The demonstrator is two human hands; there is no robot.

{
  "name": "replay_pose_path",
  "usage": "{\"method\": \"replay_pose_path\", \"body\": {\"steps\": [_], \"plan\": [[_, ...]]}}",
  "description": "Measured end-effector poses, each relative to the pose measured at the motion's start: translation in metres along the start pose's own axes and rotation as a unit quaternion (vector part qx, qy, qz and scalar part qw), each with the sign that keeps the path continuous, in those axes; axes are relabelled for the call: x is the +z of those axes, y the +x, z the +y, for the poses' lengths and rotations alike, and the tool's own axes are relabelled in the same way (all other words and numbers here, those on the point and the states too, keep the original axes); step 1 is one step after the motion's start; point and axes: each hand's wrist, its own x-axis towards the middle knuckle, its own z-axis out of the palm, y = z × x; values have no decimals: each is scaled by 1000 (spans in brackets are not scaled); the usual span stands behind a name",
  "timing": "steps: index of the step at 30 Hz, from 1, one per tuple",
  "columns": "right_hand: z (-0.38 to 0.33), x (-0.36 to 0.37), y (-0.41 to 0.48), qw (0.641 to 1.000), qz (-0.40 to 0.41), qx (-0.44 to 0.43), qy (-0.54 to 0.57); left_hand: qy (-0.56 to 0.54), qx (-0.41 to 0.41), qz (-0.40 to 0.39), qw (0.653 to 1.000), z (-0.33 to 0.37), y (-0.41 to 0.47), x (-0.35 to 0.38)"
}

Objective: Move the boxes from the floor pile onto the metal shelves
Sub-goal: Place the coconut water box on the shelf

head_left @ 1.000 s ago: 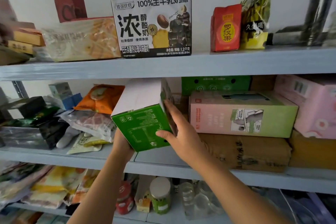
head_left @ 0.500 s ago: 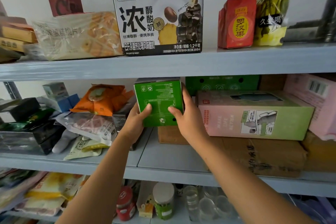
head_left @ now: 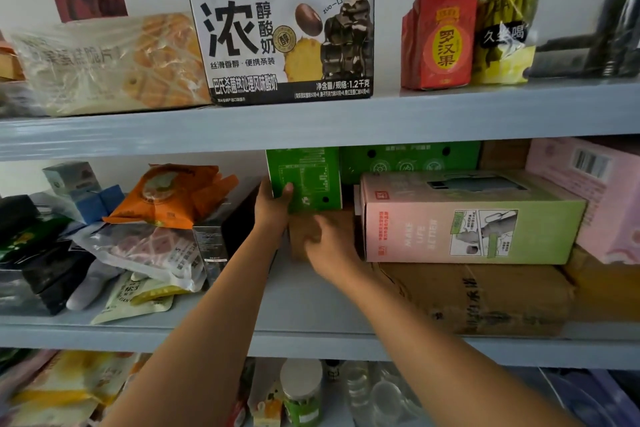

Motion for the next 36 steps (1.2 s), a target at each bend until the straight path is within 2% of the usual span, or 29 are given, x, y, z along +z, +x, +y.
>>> {"method": "replay_pose_path", "body": {"steps": [2,4,6,8,10,15,18,20,23,25,27,29,36], "plan": [[4,7,13,999,2,27,32,8,-46,18,999,-5,6,6],[23,21,42,997,40,39,55,4,-90,41,995,-14,10,11],[36,31,63,994,50,52,86,-3,-115,89,989,-22,15,15],[25,24,59,988,44,66,131,-44,-153,120,980,-24,19,19],[7,13,46,982,29,87,162,-98,-199,110,969,-22,21,24],[9,5,54,973,1,130,190,-99,-257,56,960,-19,22,26],[13,8,57,969,-2,143,200,-105,-273,55,955,-23,32,26],[15,10,56,969,-4,144,202,-72,-238,57,967,-26,35,26],[18,9,52,970,-8,140,198,20,-88,56,994,-30,42,18],[20,7,50,972,-16,134,194,-6,-42,30,999,-29,51,16],[20,6,46,972,-18,131,195,-111,-81,25,990,-19,56,14],[19,5,43,974,-14,121,191,-155,-115,60,979,-12,63,13],[14,1,37,979,-19,101,176,9,-66,3,998,0,67,20]]}}
